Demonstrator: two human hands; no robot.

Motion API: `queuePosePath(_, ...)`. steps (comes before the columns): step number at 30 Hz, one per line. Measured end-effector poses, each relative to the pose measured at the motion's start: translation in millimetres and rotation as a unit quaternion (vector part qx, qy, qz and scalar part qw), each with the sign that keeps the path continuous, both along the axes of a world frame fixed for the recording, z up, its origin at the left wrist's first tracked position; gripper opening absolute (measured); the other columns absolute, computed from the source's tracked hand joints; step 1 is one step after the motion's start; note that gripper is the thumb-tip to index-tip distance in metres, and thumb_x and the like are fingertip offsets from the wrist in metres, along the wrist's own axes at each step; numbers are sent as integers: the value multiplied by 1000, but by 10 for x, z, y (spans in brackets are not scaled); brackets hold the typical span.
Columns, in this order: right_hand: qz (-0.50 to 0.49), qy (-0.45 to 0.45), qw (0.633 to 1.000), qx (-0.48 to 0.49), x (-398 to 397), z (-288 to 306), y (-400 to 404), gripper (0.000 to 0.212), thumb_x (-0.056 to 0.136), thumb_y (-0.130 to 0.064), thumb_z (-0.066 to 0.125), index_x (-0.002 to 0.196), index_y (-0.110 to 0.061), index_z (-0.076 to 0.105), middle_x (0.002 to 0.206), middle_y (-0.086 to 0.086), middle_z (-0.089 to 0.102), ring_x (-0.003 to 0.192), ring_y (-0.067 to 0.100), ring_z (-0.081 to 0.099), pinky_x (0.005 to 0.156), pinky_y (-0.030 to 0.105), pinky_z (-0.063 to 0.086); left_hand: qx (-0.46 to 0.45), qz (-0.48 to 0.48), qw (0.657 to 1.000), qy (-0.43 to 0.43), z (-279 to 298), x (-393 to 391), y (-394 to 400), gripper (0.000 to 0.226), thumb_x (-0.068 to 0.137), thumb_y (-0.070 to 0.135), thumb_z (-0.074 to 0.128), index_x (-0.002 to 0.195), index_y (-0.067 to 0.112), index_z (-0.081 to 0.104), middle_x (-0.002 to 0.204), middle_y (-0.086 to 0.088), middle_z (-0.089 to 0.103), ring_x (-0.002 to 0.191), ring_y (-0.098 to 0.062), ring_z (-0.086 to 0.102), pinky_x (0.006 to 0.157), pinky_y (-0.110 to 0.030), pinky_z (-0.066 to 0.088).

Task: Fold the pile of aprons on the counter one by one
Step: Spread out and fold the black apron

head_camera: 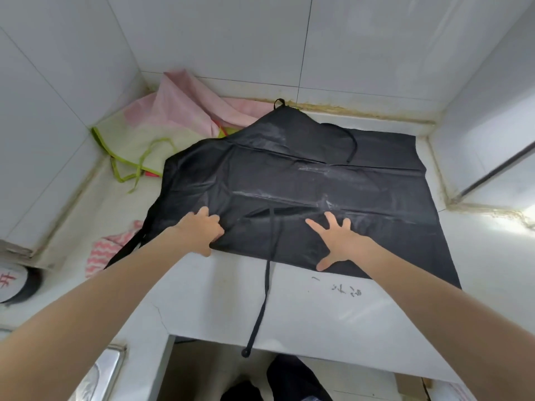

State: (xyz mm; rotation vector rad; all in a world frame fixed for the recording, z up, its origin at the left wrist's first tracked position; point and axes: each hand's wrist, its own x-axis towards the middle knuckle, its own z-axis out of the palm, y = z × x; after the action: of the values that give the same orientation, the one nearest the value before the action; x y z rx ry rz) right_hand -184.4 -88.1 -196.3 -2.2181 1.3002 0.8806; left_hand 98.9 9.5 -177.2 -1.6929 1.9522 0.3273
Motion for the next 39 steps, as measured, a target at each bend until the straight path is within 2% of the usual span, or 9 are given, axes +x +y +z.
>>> queuePosePath(9, 16, 67, 998, -7, -158, 121, 97, 114, 76, -29, 77, 148, -39, -10, 156, 7, -19, 142, 45, -3, 105, 57, 32, 148, 131, 976, -91, 103, 497, 356, 34, 80, 10, 52, 112, 19, 58, 117, -5, 59, 105, -26, 58, 92, -41, 47)
queuePosePath(14, -93, -147, 983, -66, 446, 126, 382, 46, 94, -30, 50, 134, -9, 43, 138, 16, 33, 129, 37, 32, 104, 47, 35, -97, 58, 992, 55, 194, -13, 150, 34, 88, 10, 49, 122, 13, 46, 125, -7, 46, 117, -26, 45, 92, -36, 39)
queuePosePath(17, -149, -124, 980, -52, 789, 57, 661, 68, 87, -56, 53, 134, -7, 43, 138, 14, 36, 131, 33, 30, 105, 45, 31, -42, 22, 983, 178, 43, -461, 58, 46, 86, 4, 50, 130, 16, 44, 131, -5, 43, 118, -24, 43, 95, -34, 38)
queuePosePath(21, -199, -152, 968, -22, 914, -31, 807, 39, 88, -30, 59, 117, -4, 53, 124, 13, 48, 121, 32, 41, 96, 41, 41, 3, 14, 990, 139, -134, -710, -12, 59, 90, 4, 50, 144, 11, 27, 138, -10, 35, 120, -28, 44, 95, -34, 41)
queuePosePath(24, -411, -323, 836, 166, 798, 195, 650, 11, 91, -13, 51, 90, -3, 53, 76, 12, 60, 73, 25, 59, 60, 28, 51, 21, -4, 997, 76, -151, -736, -100, 70, 91, 2, 48, 150, 10, 11, 140, -11, 28, 118, -29, 44, 91, -34, 41)
queuePosePath(26, -479, -389, 748, 245, 602, 474, 413, 9, 93, -6, 49, 84, -5, 50, 64, 9, 54, 45, 14, 45, 40, 18, 37, 40, -12, 999, 29, -138, -772, -141, 78, 89, 1, 52, 151, 9, 4, 141, -12, 23, 114, -30, 47, 85, -34, 42)
queuePosePath(30, -410, -365, 824, 143, -67, 1050, -281, 7, 90, -11, 61, 84, -8, 59, 60, 0, 43, 35, 6, 23, 37, 17, 16, 59, -30, 998, -18, -122, -817, -195, 97, 83, 0, 61, 150, 10, -8, 143, -12, 22, 104, -31, 55, 73, -32, 43)
queuePosePath(36, -267, -126, 954, -56, -898, 991, -866, 14, 84, -13, 64, 76, -1, 60, 62, 10, 53, 44, 19, 37, 45, 24, 33, 224, 111, 955, 158, -14, -637, -557, 107, 80, 14, 70, 150, 32, -9, 123, -4, 54, 69, -7, 60, 78, -26, 51)
queuePosePath(39, -148, 13, 988, -35, -968, 520, -847, 22, 79, -15, 68, 98, -2, 67, 94, 11, 68, 77, 23, 60, 74, 29, 51, 302, 175, 919, 186, 62, -613, -772, 87, 85, 14, 67, 146, 38, 10, 120, 0, 59, 74, -2, 61, 93, -25, 47)
